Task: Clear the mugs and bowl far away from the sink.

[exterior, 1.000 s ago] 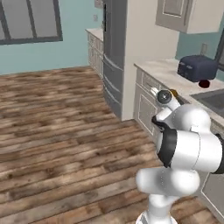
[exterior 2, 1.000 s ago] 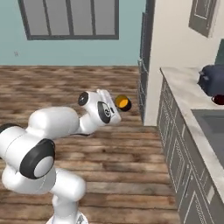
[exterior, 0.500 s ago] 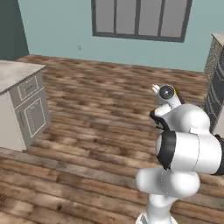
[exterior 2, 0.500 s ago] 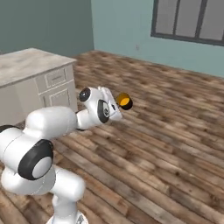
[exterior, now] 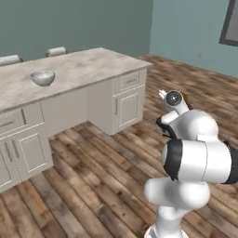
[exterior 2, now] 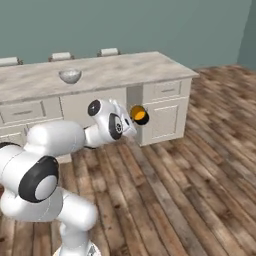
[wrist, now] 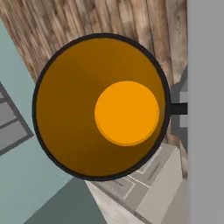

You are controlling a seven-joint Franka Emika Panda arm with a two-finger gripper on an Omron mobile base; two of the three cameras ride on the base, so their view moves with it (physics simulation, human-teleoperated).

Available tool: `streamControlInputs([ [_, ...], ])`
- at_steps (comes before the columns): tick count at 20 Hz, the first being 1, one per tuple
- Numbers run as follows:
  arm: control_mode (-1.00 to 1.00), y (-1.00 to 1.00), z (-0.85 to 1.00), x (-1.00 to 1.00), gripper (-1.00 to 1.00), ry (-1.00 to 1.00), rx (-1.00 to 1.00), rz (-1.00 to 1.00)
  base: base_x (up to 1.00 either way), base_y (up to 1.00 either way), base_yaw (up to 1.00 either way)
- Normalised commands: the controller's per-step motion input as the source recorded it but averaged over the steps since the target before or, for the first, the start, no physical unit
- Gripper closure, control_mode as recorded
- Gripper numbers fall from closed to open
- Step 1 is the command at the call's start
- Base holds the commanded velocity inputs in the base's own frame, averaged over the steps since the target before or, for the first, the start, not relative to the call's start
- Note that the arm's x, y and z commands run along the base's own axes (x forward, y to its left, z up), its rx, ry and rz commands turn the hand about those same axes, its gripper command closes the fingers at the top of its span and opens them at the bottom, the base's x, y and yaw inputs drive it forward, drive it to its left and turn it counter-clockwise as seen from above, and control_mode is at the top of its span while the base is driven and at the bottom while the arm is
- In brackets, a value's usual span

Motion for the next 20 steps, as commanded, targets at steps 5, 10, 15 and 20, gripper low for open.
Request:
streamControlInputs([
  [5, 1.00, 0.00, 0.00, 0.00, 1.00, 0.00, 0.00, 0.00, 0.94, 0.01, 0.59],
  [10, 1.00, 0.00, 0.00, 0.00, 1.00, 0.00, 0.00, 0.00, 1.00, 0.00, 0.45],
  [15, 1.00, 0.00, 0.00, 0.00, 1.00, 0.00, 0.00, 0.00, 1.00, -0.05, 0.21],
  [20, 1.00, 0.00, 0.00, 0.00, 1.00, 0.00, 0.00, 0.00, 1.00, -0.29, 0.15],
])
